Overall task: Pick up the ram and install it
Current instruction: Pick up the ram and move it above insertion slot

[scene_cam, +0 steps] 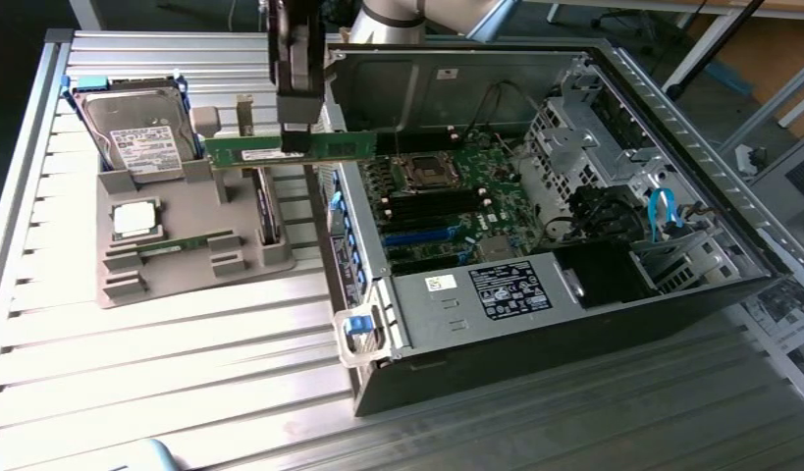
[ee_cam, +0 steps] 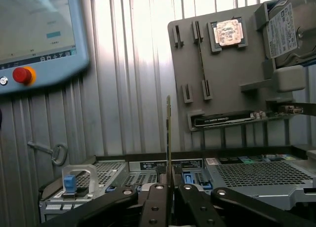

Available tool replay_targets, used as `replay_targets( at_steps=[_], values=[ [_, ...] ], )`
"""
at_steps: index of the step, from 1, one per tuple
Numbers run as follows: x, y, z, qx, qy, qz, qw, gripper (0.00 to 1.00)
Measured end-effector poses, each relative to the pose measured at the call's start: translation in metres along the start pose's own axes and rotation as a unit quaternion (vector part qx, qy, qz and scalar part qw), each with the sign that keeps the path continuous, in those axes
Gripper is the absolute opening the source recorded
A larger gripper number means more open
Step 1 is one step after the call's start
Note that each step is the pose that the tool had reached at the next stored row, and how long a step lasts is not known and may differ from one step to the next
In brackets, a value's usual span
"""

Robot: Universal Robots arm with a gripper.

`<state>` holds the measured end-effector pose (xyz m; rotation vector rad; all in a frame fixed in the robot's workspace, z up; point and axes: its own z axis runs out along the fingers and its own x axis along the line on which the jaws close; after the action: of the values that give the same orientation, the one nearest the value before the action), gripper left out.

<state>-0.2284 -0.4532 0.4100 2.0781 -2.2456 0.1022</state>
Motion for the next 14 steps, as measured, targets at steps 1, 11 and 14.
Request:
replay_targets(
  at_steps=[1,11,14],
  values=[
    [0.0,-0.001,0.0,0.0,0.0001,0.0,1.0,0.14],
    [-0.001,-0.0152,-0.0002,0.0,0.0018,0.0,1.0,0.14],
    [-0.002,-0.0202,-0.0003,0.0,0.0023,0.0,1.0,0.14]
  ],
)
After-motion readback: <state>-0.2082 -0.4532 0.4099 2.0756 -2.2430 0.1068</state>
